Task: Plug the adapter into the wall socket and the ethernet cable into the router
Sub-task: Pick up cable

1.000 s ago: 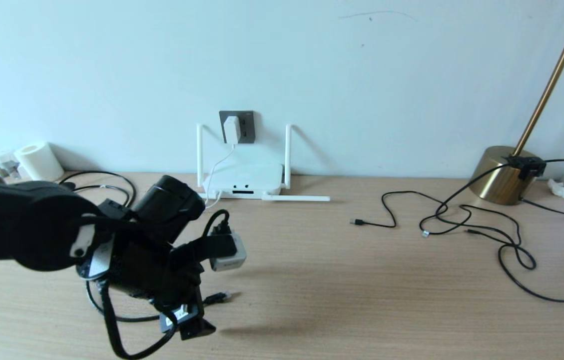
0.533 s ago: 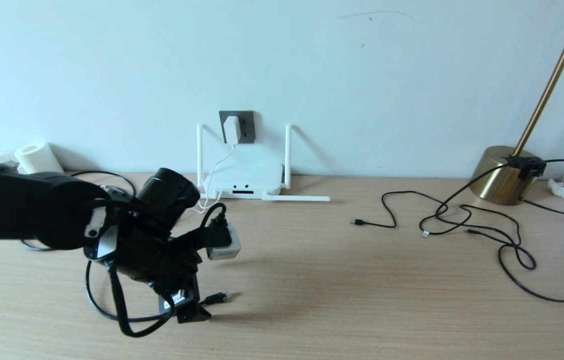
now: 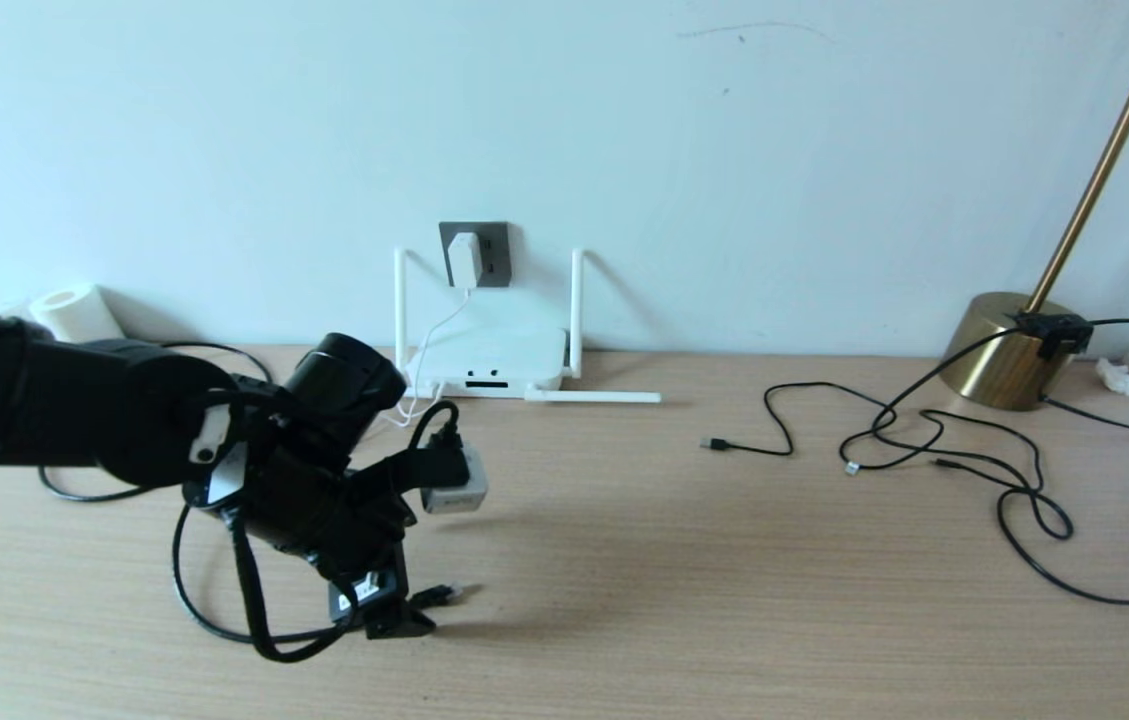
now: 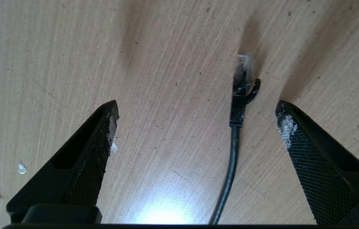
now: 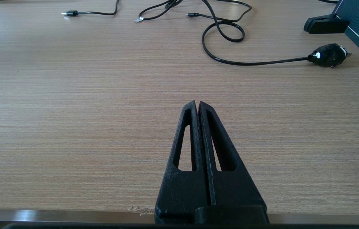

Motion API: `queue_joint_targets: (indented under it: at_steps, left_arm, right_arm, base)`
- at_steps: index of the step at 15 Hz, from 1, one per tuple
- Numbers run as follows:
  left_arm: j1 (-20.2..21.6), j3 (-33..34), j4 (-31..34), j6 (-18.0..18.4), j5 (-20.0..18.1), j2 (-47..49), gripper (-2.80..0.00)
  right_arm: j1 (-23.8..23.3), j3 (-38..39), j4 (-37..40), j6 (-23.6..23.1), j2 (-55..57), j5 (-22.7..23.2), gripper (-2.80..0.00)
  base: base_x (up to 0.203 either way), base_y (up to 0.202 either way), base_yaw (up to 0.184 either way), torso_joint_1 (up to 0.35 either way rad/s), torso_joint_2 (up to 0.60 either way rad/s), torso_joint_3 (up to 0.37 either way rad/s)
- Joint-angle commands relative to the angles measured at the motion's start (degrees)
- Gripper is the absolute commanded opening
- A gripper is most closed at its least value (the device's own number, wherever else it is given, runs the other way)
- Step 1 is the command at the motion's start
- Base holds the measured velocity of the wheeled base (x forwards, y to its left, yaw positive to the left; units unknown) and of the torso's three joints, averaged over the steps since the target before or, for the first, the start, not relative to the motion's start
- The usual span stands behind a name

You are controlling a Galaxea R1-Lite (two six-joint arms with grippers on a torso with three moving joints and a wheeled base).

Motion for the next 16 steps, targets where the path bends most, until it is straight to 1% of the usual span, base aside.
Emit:
queue_joint_targets:
  at_steps: [1,4,5,7,9,14,16]
  left_arm:
    - [0.0,-0.1,1.2,0.6,0.0,0.2,0.00]
    - [0.1,-0.1,2.5,0.9,-0.9,0.0,0.00]
    - [0.1,0.0,2.6,1.0,-1.0,0.0,-2.80]
    - [0.1,0.0,2.6,1.0,-1.5,0.1,-2.80]
    - [0.3,0.0,2.5,1.0,-4.0,0.6,-2.80]
    - [1.1,0.4,2.5,1.0,-7.3,1.1,-2.80]
    - [1.2,0.4,2.4,0.8,-7.7,-0.9,-2.80]
  right_arm:
    - [0.0,0.0,0.0,0.0,-0.1,0.0,-2.80]
    - [0.0,0.0,0.0,0.1,0.0,0.0,-2.80]
    - [0.0,0.0,0.0,0.0,-0.1,0.0,-2.80]
    - [0.0,0.0,0.0,0.0,-0.1,0.0,-2.80]
    - [0.0,0.0,0.0,0.0,0.0,0.1,-2.80]
    - [0.0,0.0,0.0,0.0,0.0,0.0,-2.80]
    - [0.0,0.0,0.0,0.0,0.0,0.0,-2.80]
  base:
    - [0.000,0.000,0.000,0.000,0.00,0.000]
    - [0.000,0.000,0.000,0.000,0.00,0.000]
    - [0.000,0.000,0.000,0.000,0.00,0.000]
    - [0.000,0.000,0.000,0.000,0.00,0.000]
    - [0.000,0.000,0.000,0.000,0.00,0.000]
    - [0.000,0.000,0.000,0.000,0.00,0.000]
    - [0.000,0.000,0.000,0.000,0.00,0.000]
